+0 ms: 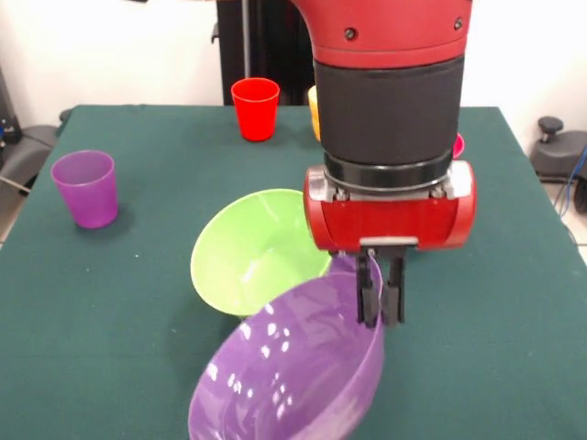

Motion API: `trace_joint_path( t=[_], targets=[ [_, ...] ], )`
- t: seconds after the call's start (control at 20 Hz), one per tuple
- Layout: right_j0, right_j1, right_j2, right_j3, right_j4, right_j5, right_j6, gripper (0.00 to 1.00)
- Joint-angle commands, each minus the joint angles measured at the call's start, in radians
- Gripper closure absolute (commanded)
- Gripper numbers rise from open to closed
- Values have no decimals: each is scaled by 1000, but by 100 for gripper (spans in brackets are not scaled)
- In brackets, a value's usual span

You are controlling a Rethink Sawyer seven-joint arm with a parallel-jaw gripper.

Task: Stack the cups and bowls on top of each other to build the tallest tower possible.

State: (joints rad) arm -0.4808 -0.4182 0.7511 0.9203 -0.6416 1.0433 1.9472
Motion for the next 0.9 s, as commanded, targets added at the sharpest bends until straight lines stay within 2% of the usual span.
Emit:
trace_joint_path(
  t=[0.05, 0.3, 0.6, 0.9],
  targets=[
    [18, -54, -120, 155, 39, -20, 147, 100],
    [25, -59, -148, 189, 74, -17, 153, 100],
    [40, -3, -182, 187, 83, -43, 131, 100],
    [33, -50, -225, 297, 87, -112, 146, 100]
  ],
)
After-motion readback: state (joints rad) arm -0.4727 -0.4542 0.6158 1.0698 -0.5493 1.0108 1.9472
